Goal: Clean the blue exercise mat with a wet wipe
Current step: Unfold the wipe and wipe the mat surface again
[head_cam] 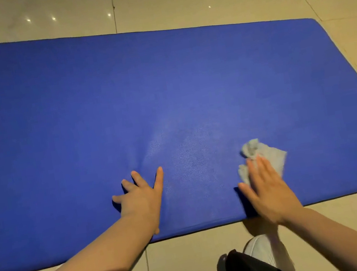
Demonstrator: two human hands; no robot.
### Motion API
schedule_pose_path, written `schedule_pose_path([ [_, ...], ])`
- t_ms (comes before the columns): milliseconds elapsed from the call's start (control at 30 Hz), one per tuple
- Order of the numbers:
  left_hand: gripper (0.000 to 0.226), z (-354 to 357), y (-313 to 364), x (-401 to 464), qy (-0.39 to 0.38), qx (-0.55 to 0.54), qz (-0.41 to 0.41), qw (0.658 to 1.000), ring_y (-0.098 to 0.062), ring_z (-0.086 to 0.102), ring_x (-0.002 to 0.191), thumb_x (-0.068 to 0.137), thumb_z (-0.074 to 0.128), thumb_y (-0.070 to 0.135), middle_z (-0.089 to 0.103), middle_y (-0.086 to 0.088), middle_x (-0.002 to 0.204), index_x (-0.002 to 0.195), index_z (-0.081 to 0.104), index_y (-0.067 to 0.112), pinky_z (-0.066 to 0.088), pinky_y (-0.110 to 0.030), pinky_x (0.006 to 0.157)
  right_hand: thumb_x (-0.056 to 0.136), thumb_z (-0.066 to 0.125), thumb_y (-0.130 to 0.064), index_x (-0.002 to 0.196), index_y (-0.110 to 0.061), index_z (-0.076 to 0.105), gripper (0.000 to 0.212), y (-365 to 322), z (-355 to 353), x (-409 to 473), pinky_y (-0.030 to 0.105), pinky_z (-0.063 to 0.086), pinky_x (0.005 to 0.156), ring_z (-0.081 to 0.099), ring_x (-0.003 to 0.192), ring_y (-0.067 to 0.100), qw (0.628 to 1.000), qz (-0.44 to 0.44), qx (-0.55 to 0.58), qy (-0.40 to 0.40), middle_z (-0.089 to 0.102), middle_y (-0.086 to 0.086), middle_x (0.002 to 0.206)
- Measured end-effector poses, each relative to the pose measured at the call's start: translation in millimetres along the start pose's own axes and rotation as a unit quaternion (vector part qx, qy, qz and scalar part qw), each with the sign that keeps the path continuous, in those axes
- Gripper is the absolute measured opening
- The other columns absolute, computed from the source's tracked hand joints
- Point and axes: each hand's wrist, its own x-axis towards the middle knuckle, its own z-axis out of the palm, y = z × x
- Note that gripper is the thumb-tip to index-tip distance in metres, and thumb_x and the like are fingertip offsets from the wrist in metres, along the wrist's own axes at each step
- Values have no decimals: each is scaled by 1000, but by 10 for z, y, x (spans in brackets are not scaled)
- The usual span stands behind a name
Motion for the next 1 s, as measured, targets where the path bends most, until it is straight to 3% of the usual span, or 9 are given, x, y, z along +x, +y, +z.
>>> schedule_pose_path([
  [100, 136, -25, -26, -1, -12, 18, -3, 1000, -53, 16, 140, 75, 79, 50, -7, -34, 155, 145, -34, 20, 38, -56, 102, 71, -26, -80, 155, -14, 1, 111, -504, 100, 75, 26, -17, 116, -24, 144, 16, 987, -157, -5, -42, -15, 1, 159],
  [200, 133, -31, -56, -9, 0, 17, -5, 1000, -47, 27, 135, 75, 77, 54, -3, -30, 155, 147, -31, 24, 43, -47, 92, 77, -16, -78, 156, -21, 0, 98, -505, 19, 200, 30, -11, 120, -24, 143, 9, 974, -211, -26, -71, -18, -8, 157],
  [300, 125, -23, -139, 3, 21, -27, 3, 999, -34, 31, 126, 72, 73, 64, 8, -16, 149, 150, -21, 36, 43, -31, 74, 79, -8, -83, 155, -20, 0, 99, 15, -97, 296, 30, -7, 121, -16, 147, 10, 997, -69, 27, -8, -15, -6, 159],
  [367, 109, -55, -210, 37, 30, -109, -2, 994, -30, 30, 122, 73, 64, 73, 17, -6, 140, 151, -6, 44, 42, -29, 70, 93, 13, -68, 156, -13, 3, 84, 434, -195, 311, 37, -1, 122, -6, 151, 23, 997, 72, 28, 21, -5, 8, 164],
  [467, 95, -169, -268, 111, 77, -168, -34, 982, -28, 34, 122, 74, 55, 79, 23, -4, 139, 149, 13, 39, 41, -38, 88, 95, 24, -62, 155, -7, 0, 85, 574, -266, 326, 42, -1, 121, -6, 150, 28, 980, 191, 58, -8, -4, 15, 163],
  [567, 111, -228, -248, 189, 143, -134, -23, 980, -26, 9, 146, 72, 59, 78, -3, -4, 159, 153, -5, 37, 21, -57, 112, 90, 22, -71, 155, -6, -2, 95, 152, -213, 405, 37, -9, 121, -14, 150, 24, 982, 167, 90, -23, -9, 13, 163],
  [667, 130, -300, -253, 248, 148, -168, 2, 975, -24, -16, 148, 68, 70, 71, -31, 2, 157, 137, -36, 40, 14, -65, 112, 71, -5, -87, 155, -9, -3, 115, -396, -120, 396, 34, -11, 120, -20, 148, 21, 998, -10, 48, -27, -15, 7, 163],
  [833, 132, -397, -275, 418, 99, -88, 40, 990, -26, -24, 146, 68, 68, 72, -36, 2, 154, 124, -47, 40, 18, -71, 107, 86, 3, -74, 156, -24, -3, 87, -447, -146, 517, 27, -16, 118, -21, 147, 9, 979, -195, -16, -49, -15, -6, 162],
  [1000, 123, -442, -240, 509, 24, -65, 49, 996, -28, -25, 146, 74, 65, 69, -39, -1, 153, 126, -42, 40, 24, -71, 106, 69, -22, -85, 151, -25, -11, 102, 238, -152, 680, 29, -13, 120, -21, 145, 9, 998, -60, -1, 14, -19, -8, 155],
])
